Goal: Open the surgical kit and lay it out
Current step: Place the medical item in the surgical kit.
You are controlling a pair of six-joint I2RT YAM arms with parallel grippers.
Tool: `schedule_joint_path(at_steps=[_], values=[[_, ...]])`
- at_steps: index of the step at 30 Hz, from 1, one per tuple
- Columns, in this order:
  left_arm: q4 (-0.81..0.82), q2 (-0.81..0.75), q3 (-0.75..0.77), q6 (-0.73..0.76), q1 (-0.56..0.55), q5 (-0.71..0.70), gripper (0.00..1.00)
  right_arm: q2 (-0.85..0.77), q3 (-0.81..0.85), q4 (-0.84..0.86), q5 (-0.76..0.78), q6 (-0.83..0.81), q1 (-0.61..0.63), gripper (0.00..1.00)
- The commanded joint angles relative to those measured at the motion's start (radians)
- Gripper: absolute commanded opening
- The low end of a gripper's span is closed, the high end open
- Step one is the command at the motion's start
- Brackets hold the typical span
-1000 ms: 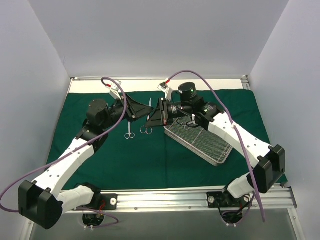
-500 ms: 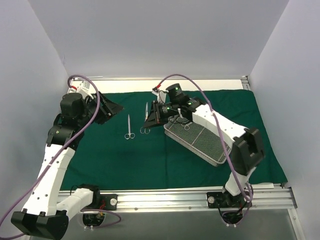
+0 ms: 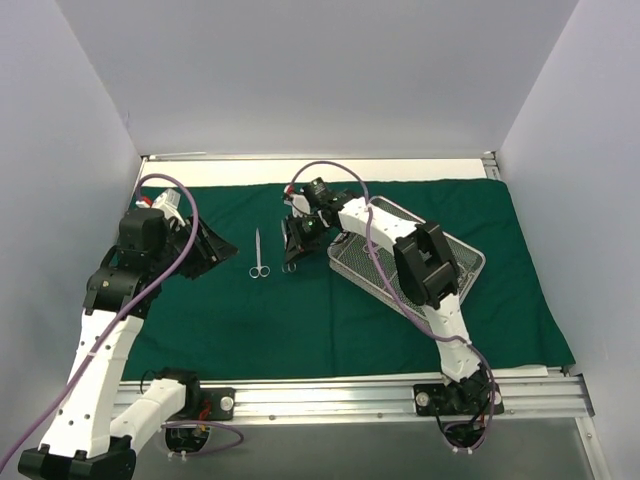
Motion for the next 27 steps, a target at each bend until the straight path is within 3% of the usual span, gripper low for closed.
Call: schedule_joint_path(at_steps=[1,18,27], values=[[-0.016,-0.008,-0.001,0.014,0.008,0.008,0.58,0.041,0.096,-0.034,-0.006,-0.047,0.002,0.00],[0.056,0.029,-0.041,-0.011,0.011,0.059,0.57,0.136,0.064,0.162,-0.164,0.100,0.007,0.00],[0.059,0.029,-0.052,-0.003,0.023,0.074,0.57,0.186,0.084,0.153,-0.164,0.112,0.008,0.00]])
